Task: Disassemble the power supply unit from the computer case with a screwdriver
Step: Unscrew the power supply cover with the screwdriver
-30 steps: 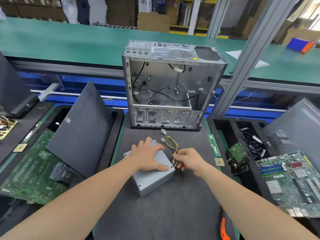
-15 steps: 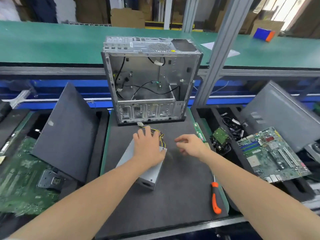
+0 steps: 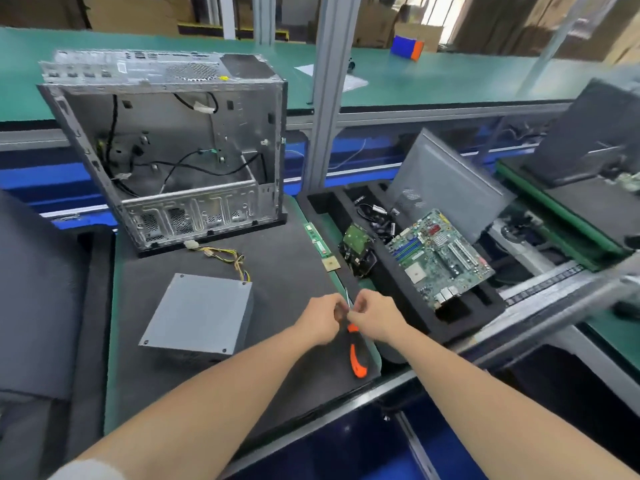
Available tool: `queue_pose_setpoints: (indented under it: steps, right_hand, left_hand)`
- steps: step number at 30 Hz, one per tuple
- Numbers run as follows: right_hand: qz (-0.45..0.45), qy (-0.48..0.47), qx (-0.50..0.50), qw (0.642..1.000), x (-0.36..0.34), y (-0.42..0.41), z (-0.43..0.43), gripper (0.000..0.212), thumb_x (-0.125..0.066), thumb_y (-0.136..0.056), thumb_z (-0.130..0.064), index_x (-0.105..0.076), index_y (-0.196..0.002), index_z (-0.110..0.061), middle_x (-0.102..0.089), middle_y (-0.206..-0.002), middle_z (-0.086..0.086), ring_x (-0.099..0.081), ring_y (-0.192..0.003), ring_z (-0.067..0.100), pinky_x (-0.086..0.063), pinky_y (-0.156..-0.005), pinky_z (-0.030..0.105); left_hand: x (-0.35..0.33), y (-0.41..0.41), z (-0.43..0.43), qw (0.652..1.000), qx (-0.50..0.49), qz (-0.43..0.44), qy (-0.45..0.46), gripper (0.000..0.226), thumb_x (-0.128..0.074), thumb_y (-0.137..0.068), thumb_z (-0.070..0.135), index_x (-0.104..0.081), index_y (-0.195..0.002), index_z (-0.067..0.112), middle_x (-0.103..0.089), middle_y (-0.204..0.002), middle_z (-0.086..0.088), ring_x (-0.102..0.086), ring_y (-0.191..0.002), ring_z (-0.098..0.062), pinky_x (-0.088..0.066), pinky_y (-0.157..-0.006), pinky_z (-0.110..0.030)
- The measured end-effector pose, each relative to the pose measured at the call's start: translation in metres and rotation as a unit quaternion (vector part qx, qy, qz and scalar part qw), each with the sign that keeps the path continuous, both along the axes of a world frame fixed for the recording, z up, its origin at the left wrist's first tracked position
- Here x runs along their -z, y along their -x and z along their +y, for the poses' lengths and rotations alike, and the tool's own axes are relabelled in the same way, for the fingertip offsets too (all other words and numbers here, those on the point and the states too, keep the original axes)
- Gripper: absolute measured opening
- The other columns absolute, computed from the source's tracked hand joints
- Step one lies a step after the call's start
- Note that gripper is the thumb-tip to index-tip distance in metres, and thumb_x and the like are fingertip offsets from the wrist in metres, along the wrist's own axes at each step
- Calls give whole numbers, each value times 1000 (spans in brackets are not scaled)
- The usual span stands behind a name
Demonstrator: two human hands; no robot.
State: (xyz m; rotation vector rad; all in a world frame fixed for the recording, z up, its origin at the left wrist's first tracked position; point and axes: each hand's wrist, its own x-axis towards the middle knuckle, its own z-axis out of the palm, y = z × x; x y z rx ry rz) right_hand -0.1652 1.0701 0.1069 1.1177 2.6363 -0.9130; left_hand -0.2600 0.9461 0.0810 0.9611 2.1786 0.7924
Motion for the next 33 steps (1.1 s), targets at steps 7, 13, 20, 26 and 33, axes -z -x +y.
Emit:
queue_pose_setpoints:
  steps: [7,13,20,26,33]
  right_hand:
    - [-109,21,-18,994,29,-6,-12,58,-80,-78,-35,-45,-116,-9,-58,-116,13,-69,-93,36,-57,-57,35]
    - [42,16,-7,999,11,19,-10,40,-70,-85,-38,-45,-104,-14,-57,-89,-3,-66,-85,26,-43,-58,32]
    - [146,158,-42,976,-35,77,-65,28,-62,-80,-27,-48,-102,-16,-67,-77,6,-73,-70,33,-56,-63,42]
    - [136,208,-47,967,-35,115,-134,12,-43,-97,-26,-45,-97,-13,-65,-95,13,-70,-79,37,-54,-69,41]
    - [95,194,-17,976,-23,126,-165,18,-35,-101,-27,-43,-98,-11,-59,-104,14,-57,-69,29,-42,-45,26]
  left_hand:
    - [16,-9,4,993,93,45,53,53,-52,-96,-3,-60,-142,21,-50,-122,-18,-56,-113,-36,-44,-100,-40]
    - [-14,10,-4,995,39,85,14,61,-43,-95,-5,-52,-148,24,-49,-123,-14,-54,-119,-34,-44,-103,-46]
    - [-48,68,-68,980,-95,173,-20,56,-48,-93,4,-52,-140,34,-54,-119,-6,-57,-118,-32,-47,-101,-47]
    - [-41,108,-154,930,-273,219,114,54,-61,-91,39,-45,-143,38,-43,-141,-2,-44,-131,-34,-31,-107,-49]
    - [-20,114,-192,933,-327,43,142,78,-55,-93,56,-14,-157,42,-50,-143,-18,-55,-123,-43,-43,-89,-41]
